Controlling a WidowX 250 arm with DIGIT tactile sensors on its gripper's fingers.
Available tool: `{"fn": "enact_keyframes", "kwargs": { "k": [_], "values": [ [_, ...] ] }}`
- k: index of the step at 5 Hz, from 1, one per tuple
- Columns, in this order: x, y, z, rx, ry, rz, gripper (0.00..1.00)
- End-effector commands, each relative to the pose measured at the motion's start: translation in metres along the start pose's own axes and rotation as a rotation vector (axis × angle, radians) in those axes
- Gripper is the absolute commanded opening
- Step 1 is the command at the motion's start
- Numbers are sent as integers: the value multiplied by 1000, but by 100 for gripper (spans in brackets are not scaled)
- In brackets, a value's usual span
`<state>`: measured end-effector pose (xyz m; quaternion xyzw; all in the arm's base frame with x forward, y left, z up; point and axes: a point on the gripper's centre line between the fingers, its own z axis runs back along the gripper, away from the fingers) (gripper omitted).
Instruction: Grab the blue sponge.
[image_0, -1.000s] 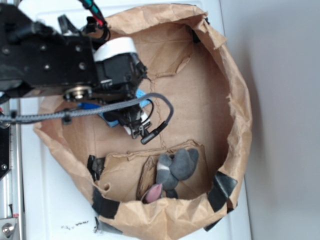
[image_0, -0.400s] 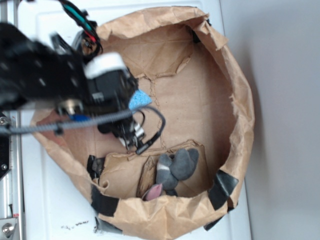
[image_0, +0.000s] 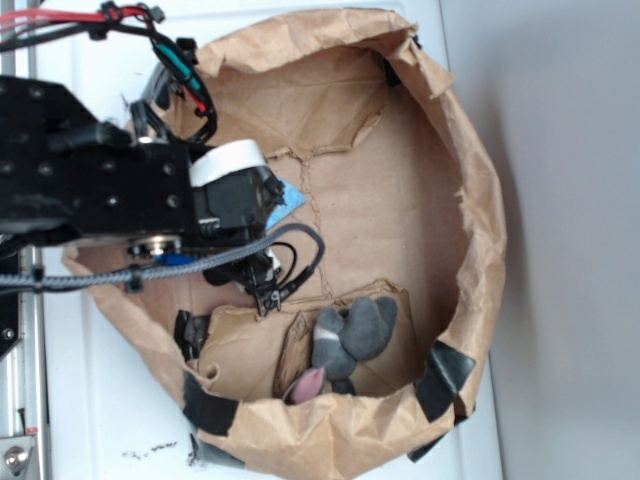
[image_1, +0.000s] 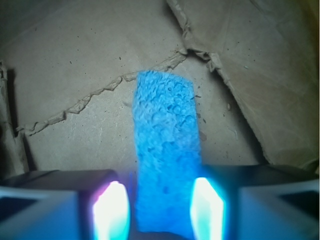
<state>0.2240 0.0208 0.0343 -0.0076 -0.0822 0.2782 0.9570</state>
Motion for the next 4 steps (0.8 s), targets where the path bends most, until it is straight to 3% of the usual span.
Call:
{"fn": "enact_keyframes", "kwargs": {
  "k": [1, 2, 4],
  "values": [
    [13, 3, 11, -23, -80, 11, 0],
    [16, 5, 12, -21, -78, 26, 0],
    [27, 1, 58, -134, -35, 72, 0]
  ]
}}
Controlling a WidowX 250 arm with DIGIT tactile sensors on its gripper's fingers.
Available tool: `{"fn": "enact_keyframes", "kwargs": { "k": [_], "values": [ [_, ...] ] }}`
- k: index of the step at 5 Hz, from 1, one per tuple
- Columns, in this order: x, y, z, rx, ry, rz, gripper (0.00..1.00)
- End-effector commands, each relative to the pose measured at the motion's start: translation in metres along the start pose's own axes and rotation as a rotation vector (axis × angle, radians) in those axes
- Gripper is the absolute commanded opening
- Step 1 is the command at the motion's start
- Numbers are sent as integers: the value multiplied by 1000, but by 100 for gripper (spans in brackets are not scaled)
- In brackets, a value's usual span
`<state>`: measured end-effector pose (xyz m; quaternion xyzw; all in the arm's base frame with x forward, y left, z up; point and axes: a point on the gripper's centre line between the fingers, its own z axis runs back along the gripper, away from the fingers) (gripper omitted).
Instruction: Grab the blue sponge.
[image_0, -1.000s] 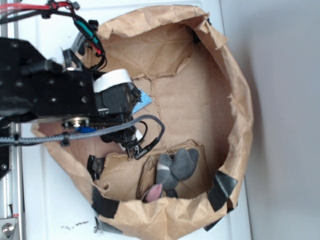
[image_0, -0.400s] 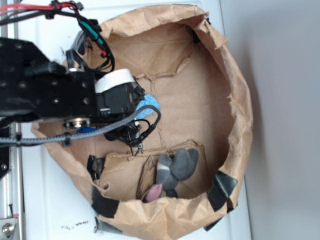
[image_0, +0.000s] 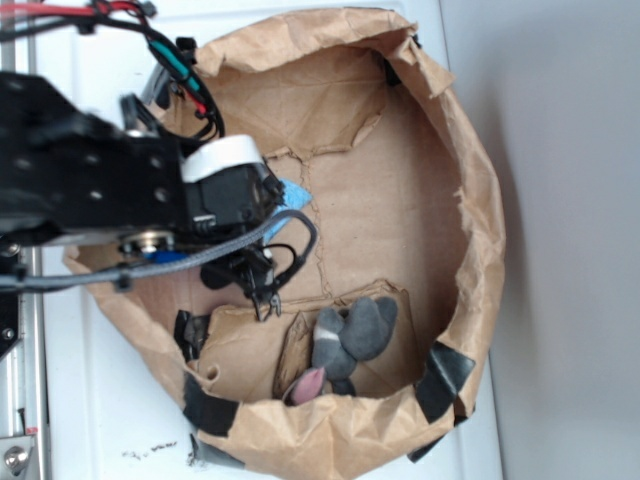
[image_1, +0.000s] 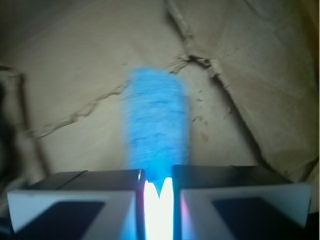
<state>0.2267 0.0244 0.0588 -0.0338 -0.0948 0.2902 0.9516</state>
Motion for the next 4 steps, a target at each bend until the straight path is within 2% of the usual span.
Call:
{"fn": "enact_keyframes", "kwargs": {
  "k": [1, 3, 4],
  "values": [
    [24, -3, 42, -87, -20, 61, 100],
    [26, -6, 25, -25, -45, 48, 100],
    [27, 0, 8, 26, -59, 39, 100]
  ]
}}
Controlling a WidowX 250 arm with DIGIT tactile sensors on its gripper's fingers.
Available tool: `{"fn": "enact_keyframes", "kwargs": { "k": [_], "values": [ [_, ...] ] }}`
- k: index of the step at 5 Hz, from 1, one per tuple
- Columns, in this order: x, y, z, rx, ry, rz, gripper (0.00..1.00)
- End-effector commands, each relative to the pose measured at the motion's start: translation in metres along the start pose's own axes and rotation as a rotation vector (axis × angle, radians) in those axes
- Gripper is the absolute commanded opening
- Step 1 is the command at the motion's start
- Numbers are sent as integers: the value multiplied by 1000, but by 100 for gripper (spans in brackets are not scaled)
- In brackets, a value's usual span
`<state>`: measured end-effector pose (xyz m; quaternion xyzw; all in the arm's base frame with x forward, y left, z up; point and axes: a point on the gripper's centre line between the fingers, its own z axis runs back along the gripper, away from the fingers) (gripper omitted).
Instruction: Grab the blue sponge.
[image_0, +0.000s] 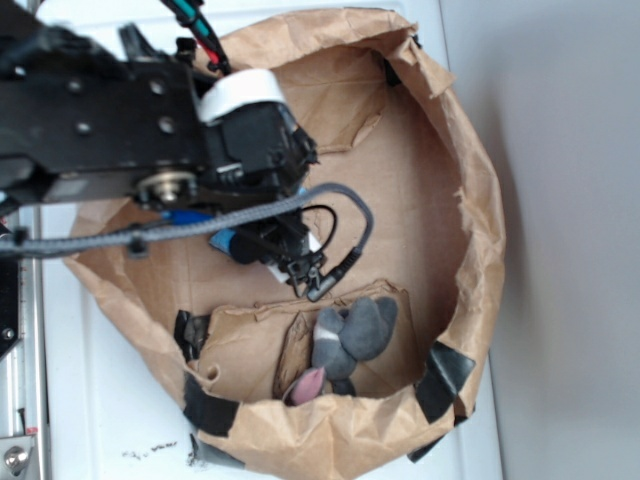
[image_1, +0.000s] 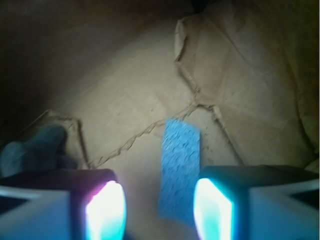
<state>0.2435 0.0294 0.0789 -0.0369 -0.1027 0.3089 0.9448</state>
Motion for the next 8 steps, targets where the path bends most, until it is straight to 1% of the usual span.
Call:
{"fn": "enact_keyframes", "kwargs": {
  "k": [1, 2, 3, 4, 5, 7, 8],
  "values": [
    [8, 14, -24, 82, -55, -14, 100],
    [2, 19, -36, 107, -52, -51, 100],
    [-5, 19, -45, 121, -61, -74, 100],
    [-13, 18, -49, 120, -60, -93, 100],
    [-13, 17, -46, 105, -47, -76, 0],
    [-10, 17, -39, 95, -57, -62, 0],
    [-9, 14, -23, 65, -52, -57, 0]
  ]
}}
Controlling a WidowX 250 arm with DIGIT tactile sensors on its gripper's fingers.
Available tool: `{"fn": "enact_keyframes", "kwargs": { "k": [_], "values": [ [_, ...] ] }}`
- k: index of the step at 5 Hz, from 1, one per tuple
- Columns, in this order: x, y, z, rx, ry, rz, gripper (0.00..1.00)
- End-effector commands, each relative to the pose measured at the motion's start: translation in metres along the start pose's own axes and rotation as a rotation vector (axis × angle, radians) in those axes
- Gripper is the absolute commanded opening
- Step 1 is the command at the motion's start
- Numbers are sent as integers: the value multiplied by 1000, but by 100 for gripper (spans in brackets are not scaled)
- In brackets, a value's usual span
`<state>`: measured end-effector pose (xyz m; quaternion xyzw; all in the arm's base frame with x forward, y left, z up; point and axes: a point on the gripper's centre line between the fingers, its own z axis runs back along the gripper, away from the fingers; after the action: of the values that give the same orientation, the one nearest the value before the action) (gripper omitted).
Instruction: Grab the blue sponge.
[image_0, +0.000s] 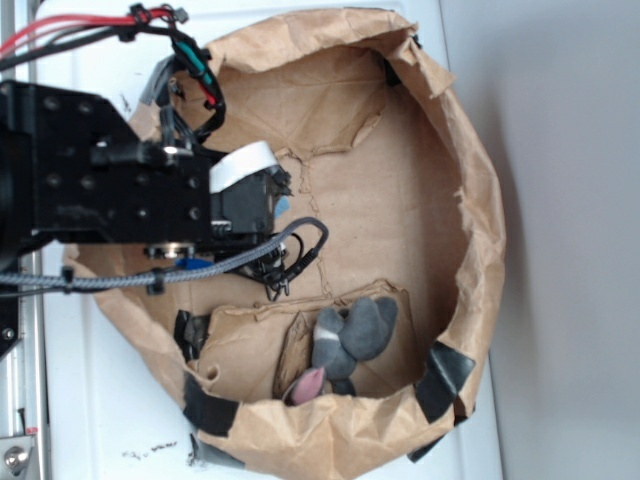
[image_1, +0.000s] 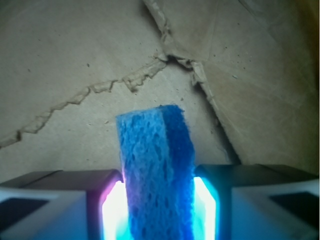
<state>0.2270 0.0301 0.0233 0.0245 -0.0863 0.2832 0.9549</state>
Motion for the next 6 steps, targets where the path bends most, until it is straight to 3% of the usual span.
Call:
{"fn": "enact_keyframes", "kwargs": {
  "k": [1, 2, 4, 6],
  "values": [
    [16, -3, 57, -103, -35, 21, 0],
    [23, -6, 91, -140, -4, 31, 0],
    [33, -14, 144, -79, 4, 17, 0],
    [48, -20, 159, -75, 1, 56, 0]
  ]
}}
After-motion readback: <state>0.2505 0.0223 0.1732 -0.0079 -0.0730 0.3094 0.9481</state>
